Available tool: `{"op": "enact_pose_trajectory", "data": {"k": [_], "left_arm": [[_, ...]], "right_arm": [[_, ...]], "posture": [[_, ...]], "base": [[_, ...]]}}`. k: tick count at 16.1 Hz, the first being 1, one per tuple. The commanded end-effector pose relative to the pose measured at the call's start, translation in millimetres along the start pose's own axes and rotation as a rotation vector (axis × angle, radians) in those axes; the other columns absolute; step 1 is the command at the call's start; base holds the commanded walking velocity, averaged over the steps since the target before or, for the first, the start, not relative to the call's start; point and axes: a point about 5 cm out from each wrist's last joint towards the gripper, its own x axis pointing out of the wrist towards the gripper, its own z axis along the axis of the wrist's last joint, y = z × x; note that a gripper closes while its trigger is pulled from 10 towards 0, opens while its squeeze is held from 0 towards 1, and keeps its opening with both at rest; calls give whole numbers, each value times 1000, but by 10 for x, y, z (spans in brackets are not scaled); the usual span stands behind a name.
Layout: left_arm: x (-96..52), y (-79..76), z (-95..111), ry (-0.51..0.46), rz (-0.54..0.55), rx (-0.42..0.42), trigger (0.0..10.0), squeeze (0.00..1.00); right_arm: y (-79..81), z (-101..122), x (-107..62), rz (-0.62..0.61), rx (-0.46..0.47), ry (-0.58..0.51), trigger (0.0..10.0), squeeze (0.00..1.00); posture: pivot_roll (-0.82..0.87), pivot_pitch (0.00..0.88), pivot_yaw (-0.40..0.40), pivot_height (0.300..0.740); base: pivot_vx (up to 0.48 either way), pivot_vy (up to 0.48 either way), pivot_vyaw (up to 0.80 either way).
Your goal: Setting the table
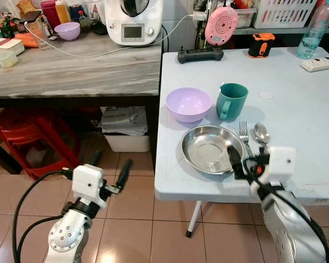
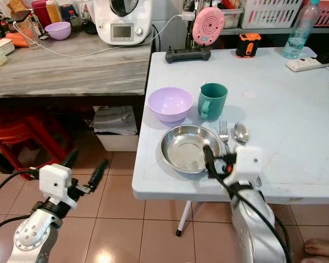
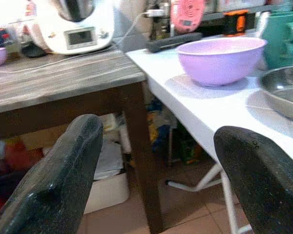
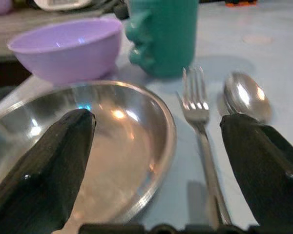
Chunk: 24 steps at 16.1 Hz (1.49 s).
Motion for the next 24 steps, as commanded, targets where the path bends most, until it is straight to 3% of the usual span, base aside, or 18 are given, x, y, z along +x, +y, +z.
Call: {"op": "enact_pose_trajectory", "data": {"k": [1,4,11,16,17,18,19,24], "left_arm": [[-5,6,-6,0,-32,4,10000,0],[-35,-16,-35,4,-107,-20,10000,0],[-35,-45,-44,-11,-161,-11,10000,0],[-36,-71,-44,-18,-172,-30,10000,0],[-35,-72,-46,-22,-172,-30,10000,0],[-35,-74,-47,-23,-172,-30,10000,0],[-34,-74,-48,-23,-173,-31,10000,0],[-29,-89,-53,-24,-174,-38,10000,0]], "right_arm": [[15,-49,28,2,45,45,10000,0],[31,-75,62,10,50,95,10000,0],[17,-139,113,-10,65,174,10000,0],[98,-154,99,41,72,196,10000,0],[104,-162,101,48,75,204,4196,0],[105,-171,102,50,74,209,471,0],[107,-174,103,55,65,218,0,0],[68,-190,76,42,37,251,157,0]], "posture": [[-98,81,57,740],[-96,84,56,740],[-91,88,58,740],[-88,86,57,740],[-85,84,56,740],[-85,84,56,740],[-85,84,56,740],[-85,81,53,740]], "base": [[0,0,0],[0,0,0],[0,0,0],[0,0,0],[0,0,0],[0,0,0],[0,0,0],[0,0,0]]}}
